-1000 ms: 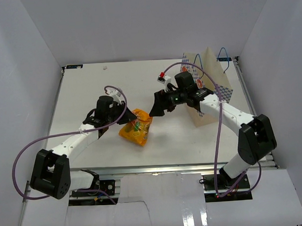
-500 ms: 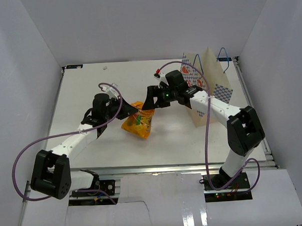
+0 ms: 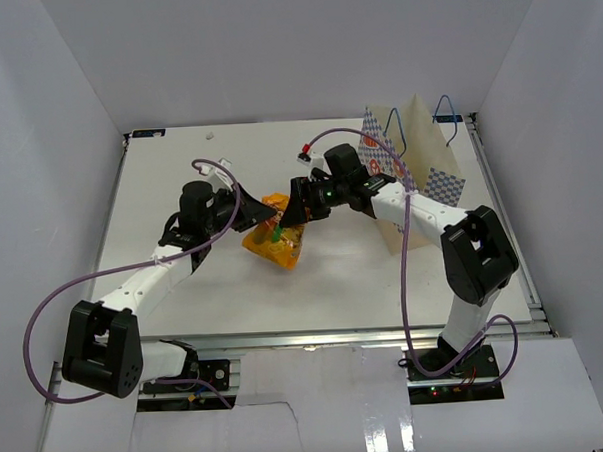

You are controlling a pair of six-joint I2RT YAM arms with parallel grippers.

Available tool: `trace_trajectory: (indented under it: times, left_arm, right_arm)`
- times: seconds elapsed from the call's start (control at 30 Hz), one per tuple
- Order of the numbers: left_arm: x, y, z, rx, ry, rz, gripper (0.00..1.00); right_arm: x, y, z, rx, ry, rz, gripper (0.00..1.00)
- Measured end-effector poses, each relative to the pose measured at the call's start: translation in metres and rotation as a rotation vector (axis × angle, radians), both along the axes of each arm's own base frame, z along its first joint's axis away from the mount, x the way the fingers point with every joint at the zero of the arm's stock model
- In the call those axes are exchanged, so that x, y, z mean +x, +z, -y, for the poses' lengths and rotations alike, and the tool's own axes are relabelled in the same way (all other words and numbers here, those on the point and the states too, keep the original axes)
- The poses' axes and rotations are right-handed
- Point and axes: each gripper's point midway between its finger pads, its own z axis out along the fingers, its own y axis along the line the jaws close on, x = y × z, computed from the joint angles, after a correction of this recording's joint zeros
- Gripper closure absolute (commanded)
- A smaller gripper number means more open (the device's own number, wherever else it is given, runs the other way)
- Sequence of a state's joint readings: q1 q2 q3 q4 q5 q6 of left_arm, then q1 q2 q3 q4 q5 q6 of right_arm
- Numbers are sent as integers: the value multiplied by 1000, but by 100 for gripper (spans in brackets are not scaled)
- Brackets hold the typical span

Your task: Place the snacks into the paper bag

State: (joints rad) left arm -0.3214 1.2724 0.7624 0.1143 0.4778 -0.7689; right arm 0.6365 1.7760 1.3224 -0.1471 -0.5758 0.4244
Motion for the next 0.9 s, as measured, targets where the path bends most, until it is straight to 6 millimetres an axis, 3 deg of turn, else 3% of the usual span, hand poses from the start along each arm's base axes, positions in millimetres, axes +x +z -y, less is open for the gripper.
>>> trace_trajectory:
  times: [0.07,0.13,0.17,0.2,0.23,0.3,0.33,0.43,0.57,0.73,0.9]
  left_arm:
    - [1,2,0,-4,-2,3,100]
    - [1,4,0,-10,-7,6,100]
    - [2,5,-1,-13,-6,10,95]
    - [2,6,-1,-16,-7,14,87]
    - [3,7,-2,-19,-6,19,70]
    - [6,11,-5,-26,0,28,52]
    - [9,15,-7,-34,9,37,37]
    - [13,31,-9,-58,12,71,20]
    - [10,55,-12,-75,10,138,15]
    - [7,106,-24,-61,24,304,12]
    - [2,156,-41,11,79,466,8]
  right_arm:
    - [-2,3,-2,16,24,9,56]
    - [-2,6,-4,29,42,23,63]
    - [-2,8,-4,33,51,34,69]
    - [-2,9,-5,36,60,44,73]
    - [-2,11,-5,39,67,54,75]
    - [-1,13,-5,42,82,77,82]
    - [0,13,-4,41,91,89,85]
    - [0,14,-3,45,130,130,92]
    - [1,27,-2,85,216,217,92]
    - [4,58,6,165,312,327,92]
    - [15,120,19,238,348,504,92]
